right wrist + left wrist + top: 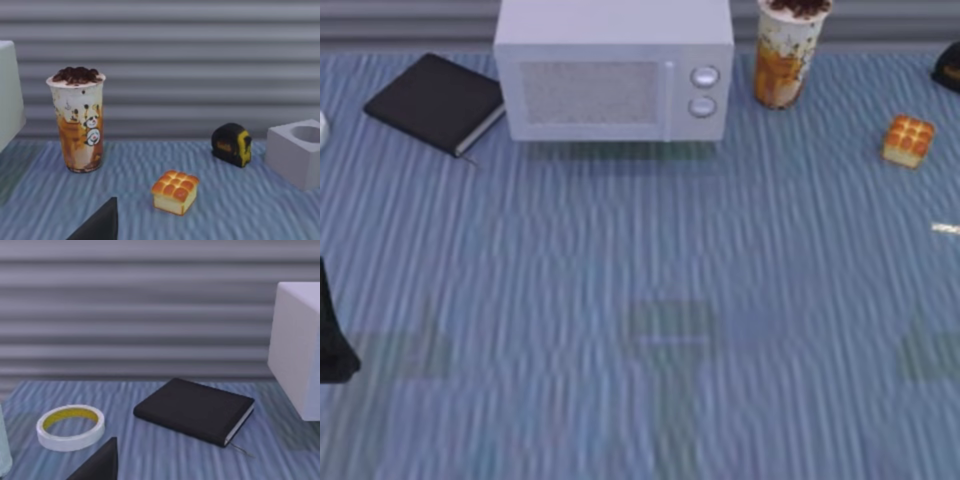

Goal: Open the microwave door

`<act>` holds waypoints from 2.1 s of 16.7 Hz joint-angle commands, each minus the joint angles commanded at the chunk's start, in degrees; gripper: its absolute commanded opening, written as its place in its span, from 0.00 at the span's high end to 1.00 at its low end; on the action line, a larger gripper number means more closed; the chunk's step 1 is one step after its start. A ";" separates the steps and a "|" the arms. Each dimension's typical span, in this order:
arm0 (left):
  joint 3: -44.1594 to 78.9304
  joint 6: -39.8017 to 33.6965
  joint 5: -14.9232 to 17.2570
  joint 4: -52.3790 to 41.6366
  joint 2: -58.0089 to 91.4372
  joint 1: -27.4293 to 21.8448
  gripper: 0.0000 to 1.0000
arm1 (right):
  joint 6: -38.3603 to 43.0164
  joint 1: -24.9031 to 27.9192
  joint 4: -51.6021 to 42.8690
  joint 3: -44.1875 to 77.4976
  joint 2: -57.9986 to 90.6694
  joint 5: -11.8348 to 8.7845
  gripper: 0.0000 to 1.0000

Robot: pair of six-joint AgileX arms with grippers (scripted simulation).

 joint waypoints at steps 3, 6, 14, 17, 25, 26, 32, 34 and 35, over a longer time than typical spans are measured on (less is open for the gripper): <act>0.47 -0.09 -0.26 -0.06 0.57 -0.31 0.00 | 0.00 0.00 0.00 0.00 0.00 0.00 0.00; 4.89 -1.03 -2.65 -0.47 5.96 -3.02 0.00 | 0.00 0.00 0.00 0.00 0.00 0.00 0.00; 33.00 -8.69 -16.40 0.10 44.58 -18.31 0.00 | 0.00 0.00 0.00 0.00 0.00 0.00 0.00; 46.23 -12.65 -22.36 1.22 63.57 -25.02 0.00 | 0.00 0.00 0.00 0.00 0.00 0.00 0.00; 74.24 -20.71 -35.72 2.27 105.08 -40.00 0.00 | 0.00 0.00 0.00 0.00 0.00 0.00 0.00; 76.34 -21.24 -36.84 2.09 108.23 -41.26 0.00 | 0.00 0.00 0.00 0.00 0.00 0.00 0.00; 81.07 -22.36 -39.55 1.33 115.57 -44.30 0.00 | 0.00 0.00 0.00 0.00 0.00 0.00 0.00; 81.07 -22.36 -39.55 1.33 115.57 -44.30 0.00 | 0.00 0.00 0.00 0.00 0.00 0.00 0.00; 80.80 -22.31 -39.42 1.34 115.43 -44.04 0.00 | 0.00 0.00 0.00 0.00 0.00 0.00 0.00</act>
